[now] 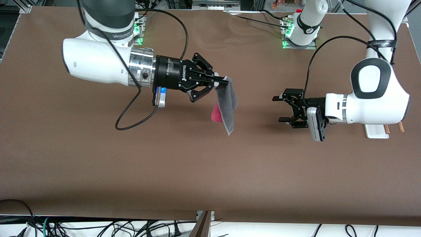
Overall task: Pass towel and hang on rack
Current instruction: 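Lift the towel with the right gripper while the left gripper approaches, then grasp the hanging towel with the left gripper below the right gripper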
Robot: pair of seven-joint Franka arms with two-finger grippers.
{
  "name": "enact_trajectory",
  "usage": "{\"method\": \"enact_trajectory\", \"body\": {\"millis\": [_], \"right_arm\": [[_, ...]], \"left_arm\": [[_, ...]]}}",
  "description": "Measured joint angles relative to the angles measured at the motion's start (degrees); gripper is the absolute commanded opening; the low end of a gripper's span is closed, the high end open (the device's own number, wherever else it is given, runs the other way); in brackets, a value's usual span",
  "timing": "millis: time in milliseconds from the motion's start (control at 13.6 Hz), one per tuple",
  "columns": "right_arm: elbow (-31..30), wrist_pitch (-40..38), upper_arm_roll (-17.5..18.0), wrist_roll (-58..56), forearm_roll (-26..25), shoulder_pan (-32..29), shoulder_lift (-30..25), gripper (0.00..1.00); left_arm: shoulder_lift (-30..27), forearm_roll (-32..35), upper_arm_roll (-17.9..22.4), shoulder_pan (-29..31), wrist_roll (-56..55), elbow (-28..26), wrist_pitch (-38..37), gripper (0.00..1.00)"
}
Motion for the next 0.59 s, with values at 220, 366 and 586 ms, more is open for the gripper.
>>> {"method": "enact_trajectory", "body": {"millis": [220,366,586], "right_arm": [[-0.03,3.69,0.00,0.17,0.00,1.97,0.39,0.00],[-0.03,5.68,-0.01,0.17,0.00,2.73,0.64,0.00],[-0.10,8.60,-0.02,0.17,0.00,4.41,1.65,0.00]], "left_arm": [[2.79,-7.33,-0.12,-1.00,6.43,0.94,3.60,0.98],[5.36,-12.10,-0.15,-1.42,10.52,3.76,3.92,0.93],[7.93,-17.50,-0.25,-2.86,16.72,6.02,3.92,0.94]]}}
